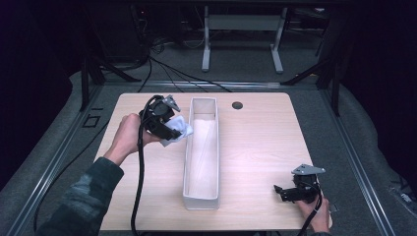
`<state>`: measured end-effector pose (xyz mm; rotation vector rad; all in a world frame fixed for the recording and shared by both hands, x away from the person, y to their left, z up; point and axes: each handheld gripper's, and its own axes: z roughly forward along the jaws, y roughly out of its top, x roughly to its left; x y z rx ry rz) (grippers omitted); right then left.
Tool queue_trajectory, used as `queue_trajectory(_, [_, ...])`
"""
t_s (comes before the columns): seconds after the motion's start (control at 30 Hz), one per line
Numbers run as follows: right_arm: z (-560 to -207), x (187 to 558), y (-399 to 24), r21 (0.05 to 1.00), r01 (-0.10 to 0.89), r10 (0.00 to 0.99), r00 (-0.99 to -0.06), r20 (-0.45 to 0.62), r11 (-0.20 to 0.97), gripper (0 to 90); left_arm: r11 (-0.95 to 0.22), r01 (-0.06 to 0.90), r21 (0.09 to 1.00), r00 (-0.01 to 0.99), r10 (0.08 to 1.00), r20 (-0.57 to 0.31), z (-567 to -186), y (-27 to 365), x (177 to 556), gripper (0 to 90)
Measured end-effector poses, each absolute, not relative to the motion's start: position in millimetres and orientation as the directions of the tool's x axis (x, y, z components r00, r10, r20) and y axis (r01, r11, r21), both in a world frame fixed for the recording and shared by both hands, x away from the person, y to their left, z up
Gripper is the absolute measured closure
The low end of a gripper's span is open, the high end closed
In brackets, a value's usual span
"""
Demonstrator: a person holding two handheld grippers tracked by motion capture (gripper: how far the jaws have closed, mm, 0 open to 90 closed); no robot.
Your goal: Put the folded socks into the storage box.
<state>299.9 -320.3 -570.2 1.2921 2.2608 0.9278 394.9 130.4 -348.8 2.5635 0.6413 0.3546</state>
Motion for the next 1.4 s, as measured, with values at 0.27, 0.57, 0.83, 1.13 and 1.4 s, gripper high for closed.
queue_trajectory(0.27, [-570,300,-320,0.702,0.615,0.862,-0.507,0.002,0.36,0.0,-0.815,0.311,0.488,0.895,0.424,0.138,-349,111,394,54.6])
queue_trajectory(0.57, [-570,300,-320,0.702,0.615,0.862,-0.507,0.002,0.36,0.0,-0.838,0.266,0.477,0.918,0.371,0.139,-351,96,394,54.6])
queue_trajectory(0.83, [-570,300,-320,0.702,0.614,0.862,-0.508,0.002,0.36,0.0,-0.857,0.226,0.463,0.935,0.324,0.145,-355,84,392,54.5])
queue_trajectory(1.13, [-570,300,-320,0.702,0.615,0.862,-0.507,0.003,0.359,0.0,-0.88,0.185,0.438,0.953,0.27,0.14,-363,73,392,54.5])
queue_trajectory(1.4, [-570,300,-320,0.702,0.615,0.862,-0.507,0.003,0.359,0.0,-0.884,0.163,0.439,0.963,0.239,0.124,-366,67,393,54.5])
